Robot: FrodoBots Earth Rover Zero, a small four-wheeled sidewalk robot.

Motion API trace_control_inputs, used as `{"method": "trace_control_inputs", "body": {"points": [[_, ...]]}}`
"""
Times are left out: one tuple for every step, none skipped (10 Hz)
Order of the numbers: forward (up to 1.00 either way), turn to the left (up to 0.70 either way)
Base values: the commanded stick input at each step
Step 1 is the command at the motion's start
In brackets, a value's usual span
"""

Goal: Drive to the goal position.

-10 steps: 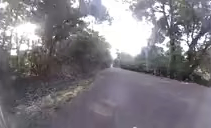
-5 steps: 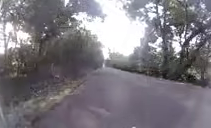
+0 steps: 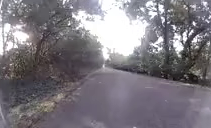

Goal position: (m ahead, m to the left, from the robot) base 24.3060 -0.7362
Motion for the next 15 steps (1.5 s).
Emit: {"method": "trace_control_inputs", "body": {"points": [[0.7,0.0],[0.7,0.0],[0.7,0.0],[0.7,0.0],[0.7,0.0],[0.7,0.0],[0.7,0.0],[0.7,0.0],[0.7,0.0],[0.7,0.0],[0.7,0.0],[0.7,0.0],[0.7,-0.06],[0.7,-0.25],[0.7,-0.27]]}}
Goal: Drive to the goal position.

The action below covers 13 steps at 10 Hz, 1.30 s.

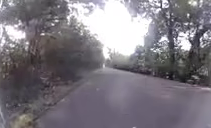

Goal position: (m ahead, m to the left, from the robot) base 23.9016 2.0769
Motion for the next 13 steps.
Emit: {"method": "trace_control_inputs", "body": {"points": [[0.7,-0.29],[0.7,-0.28],[0.7,0.0],[0.7,0.0],[0.7,0.0],[0.7,0.0],[0.7,0.0],[0.7,0.0],[0.7,0.0],[0.7,0.0],[0.7,0.0],[0.7,0.0],[0.7,0.0]]}}
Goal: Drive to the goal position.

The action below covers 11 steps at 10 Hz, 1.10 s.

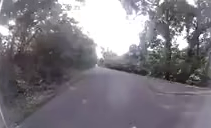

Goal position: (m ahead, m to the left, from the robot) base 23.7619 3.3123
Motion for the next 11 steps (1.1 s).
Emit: {"method": "trace_control_inputs", "body": {"points": [[0.7,0.0],[0.7,0.0],[0.7,0.0],[0.7,0.0],[0.7,0.0],[0.7,0.0],[0.7,0.0],[0.7,0.0],[0.7,0.0],[0.7,0.0],[0.7,0.0]]}}
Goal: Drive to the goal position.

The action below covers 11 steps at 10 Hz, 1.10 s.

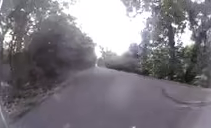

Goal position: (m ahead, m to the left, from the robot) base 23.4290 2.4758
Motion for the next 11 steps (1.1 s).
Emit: {"method": "trace_control_inputs", "body": {"points": [[0.7,0.0],[0.7,0.0],[0.7,0.01],[0.7,0.03],[0.7,0.2],[0.7,0.25],[0.7,0.22],[0.7,0.19],[0.7,0.0],[0.7,0.0],[0.7,0.0]]}}
